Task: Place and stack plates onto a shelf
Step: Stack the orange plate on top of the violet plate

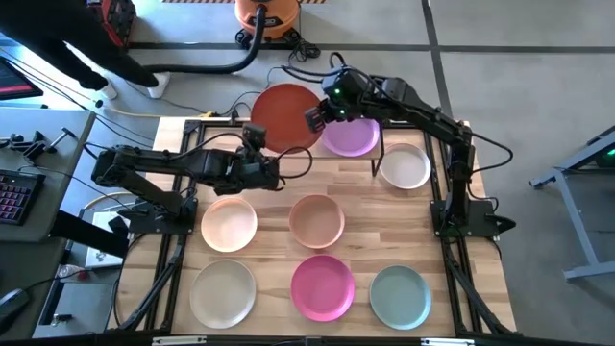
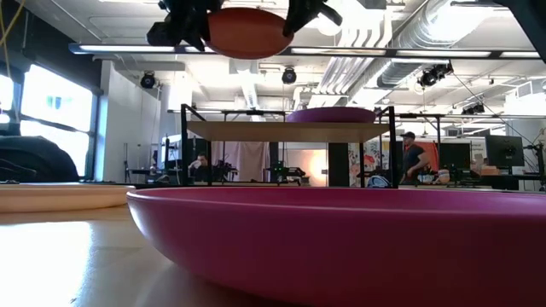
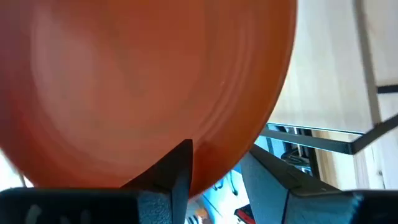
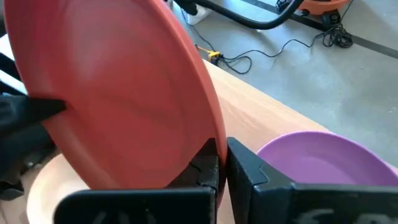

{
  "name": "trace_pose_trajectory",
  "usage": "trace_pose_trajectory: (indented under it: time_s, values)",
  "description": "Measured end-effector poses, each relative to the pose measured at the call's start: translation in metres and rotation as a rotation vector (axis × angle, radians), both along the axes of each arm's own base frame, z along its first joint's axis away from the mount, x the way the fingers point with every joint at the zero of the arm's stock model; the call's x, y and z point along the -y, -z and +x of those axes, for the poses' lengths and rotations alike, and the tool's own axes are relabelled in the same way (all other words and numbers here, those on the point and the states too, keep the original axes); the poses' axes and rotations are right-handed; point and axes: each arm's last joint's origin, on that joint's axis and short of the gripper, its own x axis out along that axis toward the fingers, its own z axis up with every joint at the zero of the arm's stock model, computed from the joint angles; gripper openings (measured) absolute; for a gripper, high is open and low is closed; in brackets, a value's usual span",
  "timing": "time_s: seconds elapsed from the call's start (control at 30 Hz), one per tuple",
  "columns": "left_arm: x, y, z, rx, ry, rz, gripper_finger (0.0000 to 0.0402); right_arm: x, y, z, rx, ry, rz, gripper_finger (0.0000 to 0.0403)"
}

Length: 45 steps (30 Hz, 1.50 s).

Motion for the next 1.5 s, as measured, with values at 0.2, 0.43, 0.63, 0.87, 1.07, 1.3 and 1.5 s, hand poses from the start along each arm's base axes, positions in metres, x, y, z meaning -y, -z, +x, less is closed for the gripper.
trace_pose_trajectory:
  time_s: [0.2, 0.43, 0.63, 0.87, 1.07, 1.3, 1.5]
  values:
    - [0.0, 0.0, 0.0, 0.056, -0.029, -0.004, 0.0122, 0.021, -0.001, -0.014, -0.039, 0.004, 0.01, 0.0]
    - [0.0, 0.0, 0.0, 0.129, -0.057, -0.022, 0.0122, 0.047, -0.011, -0.043, -0.047, 0.011, 0.008, 0.0]
    - [0.0, 0.0, 0.0, 0.23, -0.094, -0.054, 0.0122, 0.08, -0.009, -0.069, -0.092, -0.016, 0.048, 0.0]
    - [0.0, 0.002, 0.001, 0.362, -0.126, -0.163, 0.0122, 0.113, -0.003, -0.102, -0.122, -0.025, 0.134, 0.0]
    - [0.001, 0.004, 0.002, 0.421, -0.133, -0.27, 0.0122, 0.136, 0.004, -0.129, -0.121, -0.032, 0.23, 0.0]
    - [0.002, 0.004, 0.002, 0.472, -0.154, -0.308, 0.0122, 0.153, 0.02, -0.143, -0.135, -0.044, 0.369, 0.0]
    - [0.002, 0.005, 0.002, 0.522, -0.173, -0.36, 0.0122, 0.167, 0.038, -0.14, -0.136, -0.063, 0.463, 0.0]
